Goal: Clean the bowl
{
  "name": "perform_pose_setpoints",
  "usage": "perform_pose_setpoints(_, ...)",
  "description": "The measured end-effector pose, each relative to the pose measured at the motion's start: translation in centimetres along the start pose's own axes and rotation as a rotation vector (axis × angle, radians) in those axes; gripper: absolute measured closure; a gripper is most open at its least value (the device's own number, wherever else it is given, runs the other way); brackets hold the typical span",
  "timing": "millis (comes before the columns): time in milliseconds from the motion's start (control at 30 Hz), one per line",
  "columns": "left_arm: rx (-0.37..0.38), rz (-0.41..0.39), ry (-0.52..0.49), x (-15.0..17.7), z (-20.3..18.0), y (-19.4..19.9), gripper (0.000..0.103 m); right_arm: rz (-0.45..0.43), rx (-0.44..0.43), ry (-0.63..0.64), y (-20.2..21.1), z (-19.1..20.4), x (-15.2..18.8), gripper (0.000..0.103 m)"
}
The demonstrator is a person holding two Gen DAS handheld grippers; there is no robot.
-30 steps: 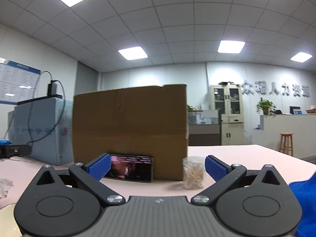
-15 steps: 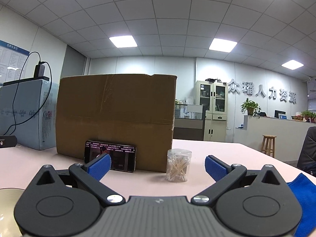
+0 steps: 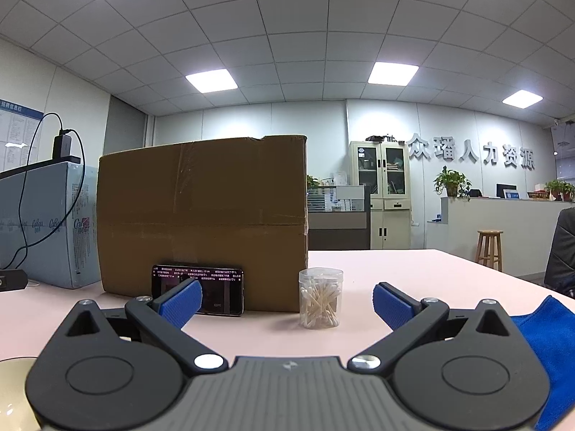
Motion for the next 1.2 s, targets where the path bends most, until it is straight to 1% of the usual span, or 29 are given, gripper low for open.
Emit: perform_pose_setpoints(1200, 0.011, 0.003, -0.018, -0.10, -0.29, 0.02, 0.000, 0.012, -0.001, 0.009, -0.11, 0.18, -0.15, 0.000)
Point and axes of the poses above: each gripper's, at about its wrist camera, not at the fingertips, and y roughly against the way its jaws point, z to its left, x to its underside, the point moved 3 cm from there along -y, roughly the way its jaws point, and after that the axes turned 11 degrees about x, right-handed, at the moved point
